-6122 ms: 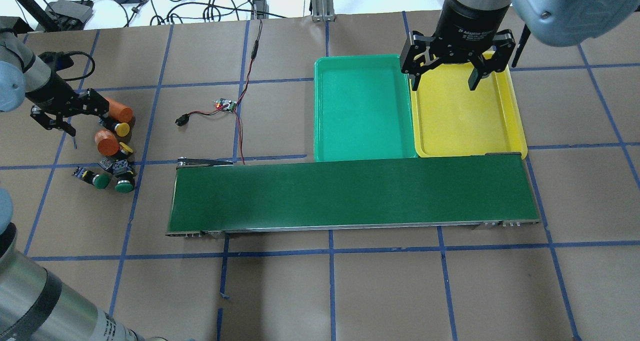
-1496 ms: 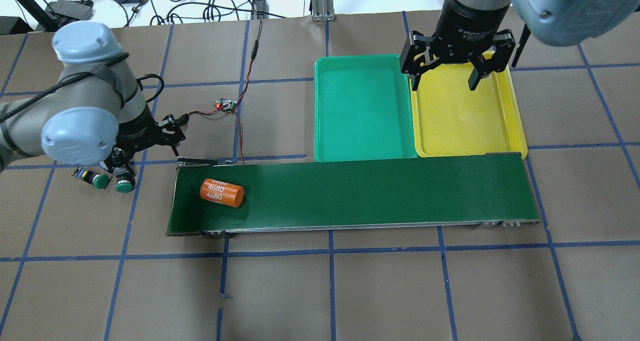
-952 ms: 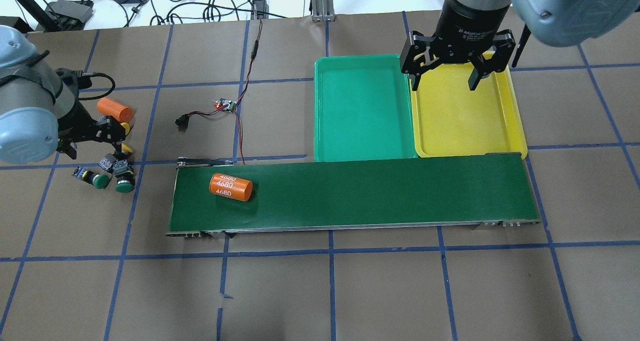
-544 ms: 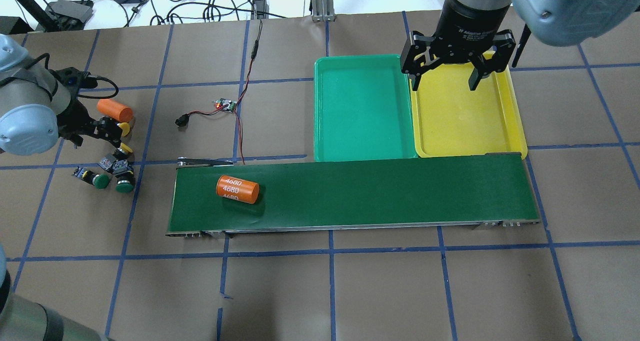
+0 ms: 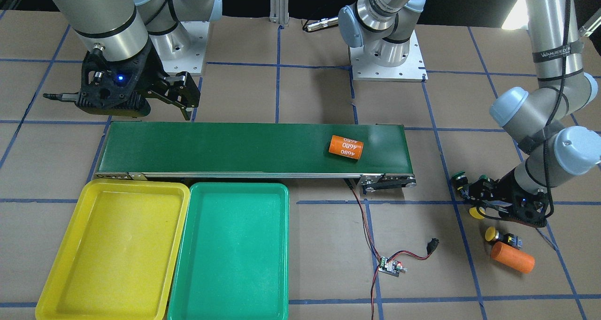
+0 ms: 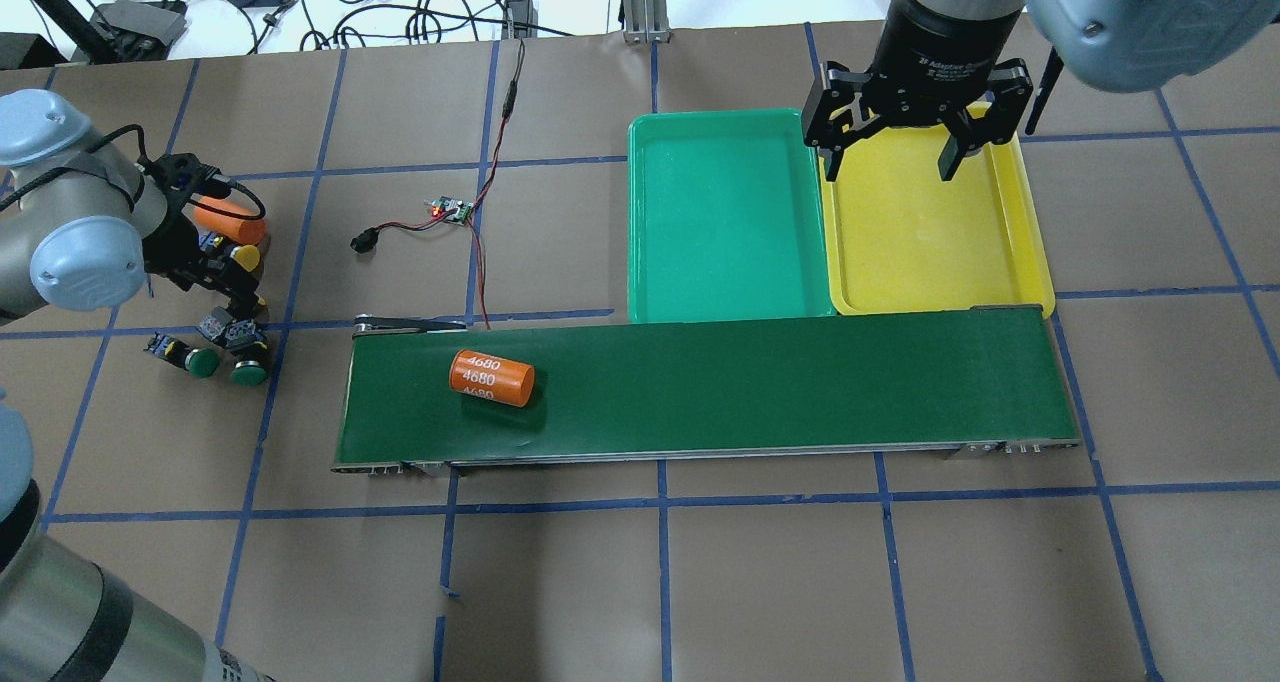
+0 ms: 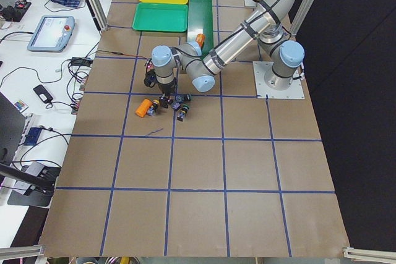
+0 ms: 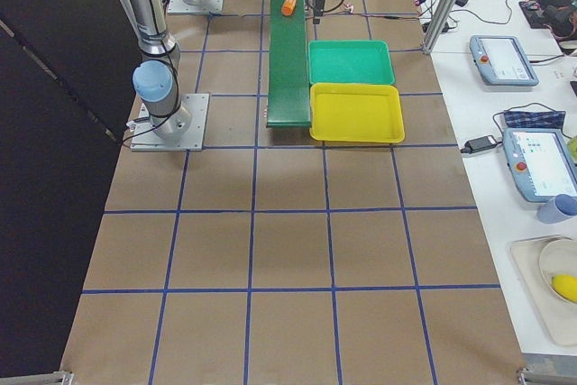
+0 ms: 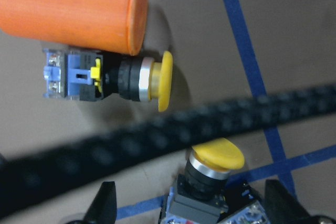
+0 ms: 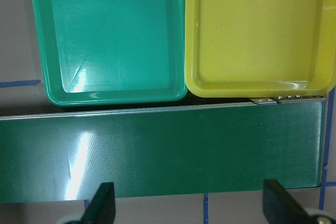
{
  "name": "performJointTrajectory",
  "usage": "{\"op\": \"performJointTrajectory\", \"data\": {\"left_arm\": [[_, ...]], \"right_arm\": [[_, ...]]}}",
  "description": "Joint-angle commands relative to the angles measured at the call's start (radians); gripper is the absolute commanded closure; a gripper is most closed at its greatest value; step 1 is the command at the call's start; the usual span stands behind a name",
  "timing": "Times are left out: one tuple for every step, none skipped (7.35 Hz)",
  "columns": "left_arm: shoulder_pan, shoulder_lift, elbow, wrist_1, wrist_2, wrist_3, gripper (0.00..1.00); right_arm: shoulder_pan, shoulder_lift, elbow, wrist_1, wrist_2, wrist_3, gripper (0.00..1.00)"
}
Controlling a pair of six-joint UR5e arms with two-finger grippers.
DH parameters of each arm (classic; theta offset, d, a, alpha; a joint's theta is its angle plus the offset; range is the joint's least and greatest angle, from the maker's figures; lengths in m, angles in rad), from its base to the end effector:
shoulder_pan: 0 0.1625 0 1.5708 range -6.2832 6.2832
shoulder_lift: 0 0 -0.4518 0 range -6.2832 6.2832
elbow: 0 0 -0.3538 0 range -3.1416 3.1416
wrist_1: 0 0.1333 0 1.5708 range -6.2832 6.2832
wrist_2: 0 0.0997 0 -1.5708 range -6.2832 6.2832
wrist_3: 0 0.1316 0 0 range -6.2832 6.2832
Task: Sort buttons by color to trays
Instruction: 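Return the left gripper to the pile and grasp a yellow button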
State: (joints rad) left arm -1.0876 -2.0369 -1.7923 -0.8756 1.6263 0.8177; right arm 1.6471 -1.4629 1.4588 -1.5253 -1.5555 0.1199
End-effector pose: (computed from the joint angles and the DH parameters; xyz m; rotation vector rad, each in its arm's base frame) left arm 0.1566 -0.5696 0.2109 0.5145 3.0494 0.0427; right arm 0.1728 -0.4849 0.4775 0.0687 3.1290 0.0668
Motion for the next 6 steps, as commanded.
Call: {"op": "performJointTrajectory", "data": {"left_arm": [[0.0, -0.032, 0.002, 0.015, 0.0, 0.0, 0.02], [0.0, -0.037, -0.004, 0.015, 0.0, -0.005, 0.05], [0.0, -0.04, -0.01, 0.015, -0.002, -0.005, 0.07], [0.0, -0.043, -0.009, 0.017, 0.0, -0.005, 0.16], [0.002, -0.043, -0.015, 0.017, 0.001, -0.003, 0.49], [0.002, -0.043, -0.004, 0.017, 0.003, -0.003, 0.68]], "right_arm": [[-0.001, -0.001, 0.0, -0.001, 0.0, 0.0, 0.0], [-0.001, -0.001, 0.0, -0.001, 0.0, 0.0, 0.0], [-0.001, 0.001, 0.0, 0.0, 0.0, 0.0, 0.0], [-0.001, 0.001, 0.0, 0.001, 0.0, 0.0, 0.0], [-0.001, 0.001, 0.0, -0.001, 0.0, 0.0, 0.0], [-0.001, 0.001, 0.0, 0.0, 0.0, -0.002, 0.0]]}}
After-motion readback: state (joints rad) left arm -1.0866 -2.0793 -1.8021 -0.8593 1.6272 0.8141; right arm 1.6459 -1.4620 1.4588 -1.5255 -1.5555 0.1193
